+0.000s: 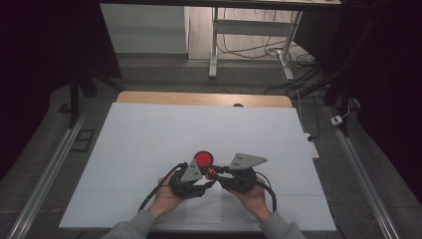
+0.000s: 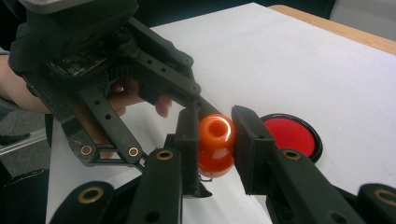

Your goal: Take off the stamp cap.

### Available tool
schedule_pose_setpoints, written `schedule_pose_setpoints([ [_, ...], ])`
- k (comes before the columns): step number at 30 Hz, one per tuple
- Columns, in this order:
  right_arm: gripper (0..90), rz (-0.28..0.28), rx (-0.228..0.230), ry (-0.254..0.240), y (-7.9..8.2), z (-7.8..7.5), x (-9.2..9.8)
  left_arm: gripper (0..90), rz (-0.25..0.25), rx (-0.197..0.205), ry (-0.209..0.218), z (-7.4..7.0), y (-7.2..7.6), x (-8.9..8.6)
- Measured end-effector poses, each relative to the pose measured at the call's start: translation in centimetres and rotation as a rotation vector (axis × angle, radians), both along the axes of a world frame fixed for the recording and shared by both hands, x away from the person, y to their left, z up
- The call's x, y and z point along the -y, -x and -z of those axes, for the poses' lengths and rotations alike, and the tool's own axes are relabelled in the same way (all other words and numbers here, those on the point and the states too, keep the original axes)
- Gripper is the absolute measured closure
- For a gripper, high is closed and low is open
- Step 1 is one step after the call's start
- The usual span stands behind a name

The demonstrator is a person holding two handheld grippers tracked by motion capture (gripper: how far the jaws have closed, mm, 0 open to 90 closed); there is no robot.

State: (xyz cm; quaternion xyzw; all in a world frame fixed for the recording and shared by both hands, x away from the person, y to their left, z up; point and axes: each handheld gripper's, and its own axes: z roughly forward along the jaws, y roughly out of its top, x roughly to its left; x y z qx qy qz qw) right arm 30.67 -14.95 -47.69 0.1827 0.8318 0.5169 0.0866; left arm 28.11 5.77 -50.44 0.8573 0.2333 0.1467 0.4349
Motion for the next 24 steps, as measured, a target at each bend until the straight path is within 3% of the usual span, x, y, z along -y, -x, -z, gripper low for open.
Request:
schedule_pose_setpoints([
  [24, 71.9, -0.010, 0.003, -0.006, 0.22, 0.09, -0.25, 63.1, 0.004, 0.001, -0.008, 0.13, -0.04, -0.05],
])
